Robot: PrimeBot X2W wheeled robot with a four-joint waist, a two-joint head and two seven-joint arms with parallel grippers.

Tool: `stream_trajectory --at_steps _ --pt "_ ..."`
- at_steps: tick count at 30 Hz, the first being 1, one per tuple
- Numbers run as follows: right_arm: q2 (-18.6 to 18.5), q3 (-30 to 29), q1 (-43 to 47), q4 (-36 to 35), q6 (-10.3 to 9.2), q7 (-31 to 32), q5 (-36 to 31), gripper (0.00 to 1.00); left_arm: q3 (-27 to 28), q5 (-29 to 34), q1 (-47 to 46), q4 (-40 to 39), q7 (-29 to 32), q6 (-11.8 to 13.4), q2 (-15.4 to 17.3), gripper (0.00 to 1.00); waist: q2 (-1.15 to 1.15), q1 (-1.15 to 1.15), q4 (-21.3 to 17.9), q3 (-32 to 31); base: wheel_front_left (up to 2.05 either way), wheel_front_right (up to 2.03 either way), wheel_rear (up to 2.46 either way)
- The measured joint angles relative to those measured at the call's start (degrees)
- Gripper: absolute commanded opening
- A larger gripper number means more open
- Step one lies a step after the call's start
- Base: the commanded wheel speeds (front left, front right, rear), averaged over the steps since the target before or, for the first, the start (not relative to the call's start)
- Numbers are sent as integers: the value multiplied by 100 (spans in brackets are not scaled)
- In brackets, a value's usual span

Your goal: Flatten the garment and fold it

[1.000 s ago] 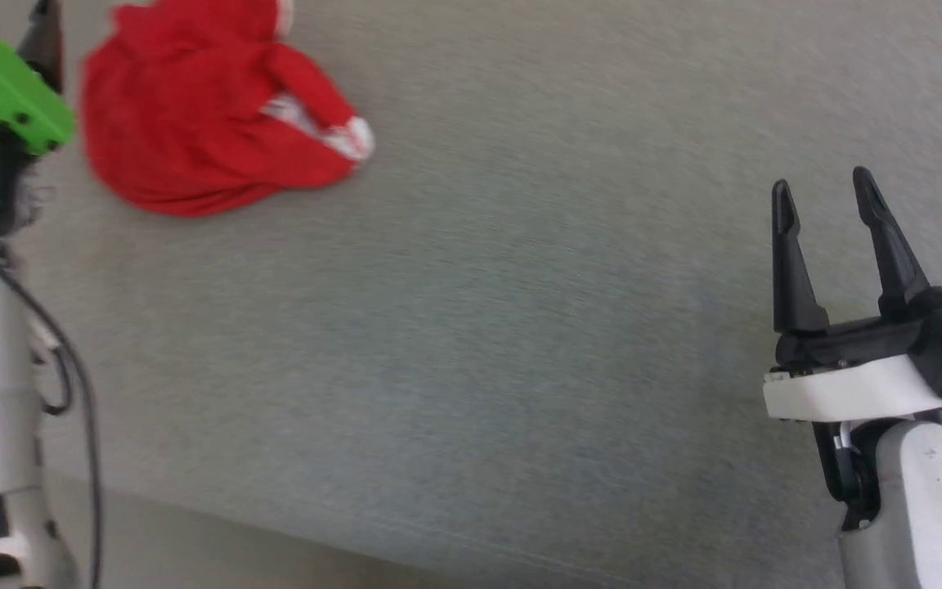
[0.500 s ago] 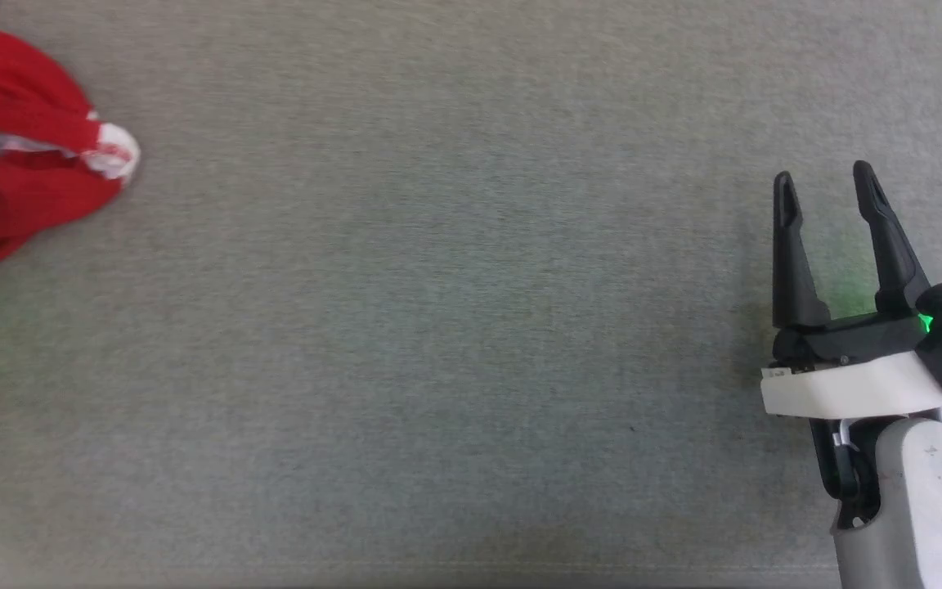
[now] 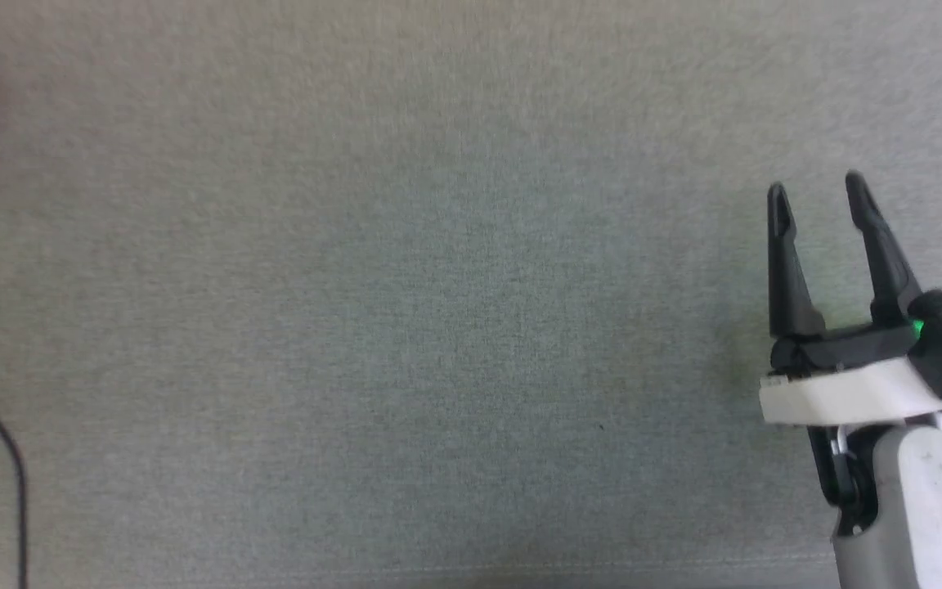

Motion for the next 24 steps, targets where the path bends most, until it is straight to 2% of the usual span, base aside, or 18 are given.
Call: stream_trajectory --at_steps 5,10,19,24 --pt "0 -96 339 84 0 0 -19 100 -260 66 -194 168 -1440 -420 -222 0 0 0 46 -575 0 0 0" --pt "-3 -189 653 109 0 0 -62 100 -725 108 -426 208 -2059 -693 -553 0 0 0 79 -1175 0 0 0" --pt "-2 -270 1046 126 0 0 -76 100 -1980 163 -772 189 -2283 -1071 -1612 0 0 0 45 -2131 0 0 0" --pt "1 -227 1076 130 0 0 -71 100 -2692 254 -781 531 -2242 -1295 -2213 0 0 0 -172 -2428 0 0 0"
